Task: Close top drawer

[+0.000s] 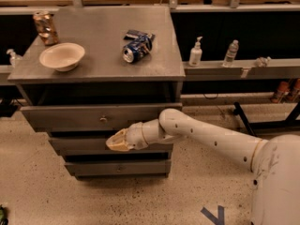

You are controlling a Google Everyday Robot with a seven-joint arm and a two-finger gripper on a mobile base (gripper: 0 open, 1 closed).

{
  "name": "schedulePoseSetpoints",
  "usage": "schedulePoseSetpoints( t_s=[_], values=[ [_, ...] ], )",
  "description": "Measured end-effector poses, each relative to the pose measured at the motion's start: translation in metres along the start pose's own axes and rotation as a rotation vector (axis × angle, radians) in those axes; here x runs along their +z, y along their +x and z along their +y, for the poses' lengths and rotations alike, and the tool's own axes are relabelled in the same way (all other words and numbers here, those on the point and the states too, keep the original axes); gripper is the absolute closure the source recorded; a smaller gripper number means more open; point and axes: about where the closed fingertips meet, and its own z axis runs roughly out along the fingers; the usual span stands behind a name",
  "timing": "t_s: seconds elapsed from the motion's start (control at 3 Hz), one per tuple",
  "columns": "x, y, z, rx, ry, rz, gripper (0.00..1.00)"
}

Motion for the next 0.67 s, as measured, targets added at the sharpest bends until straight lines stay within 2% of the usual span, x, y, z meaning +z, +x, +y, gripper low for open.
schedulePoseSetpoints(
  t_s=[0.33, 0.67],
  values=[
    [0.004, -0.003, -0.019, -0.007, 0.005, -0.006, 1.00],
    [0.010, -0.008, -0.053, -0.020, 0.015, -0.032, 1.00]
  ],
)
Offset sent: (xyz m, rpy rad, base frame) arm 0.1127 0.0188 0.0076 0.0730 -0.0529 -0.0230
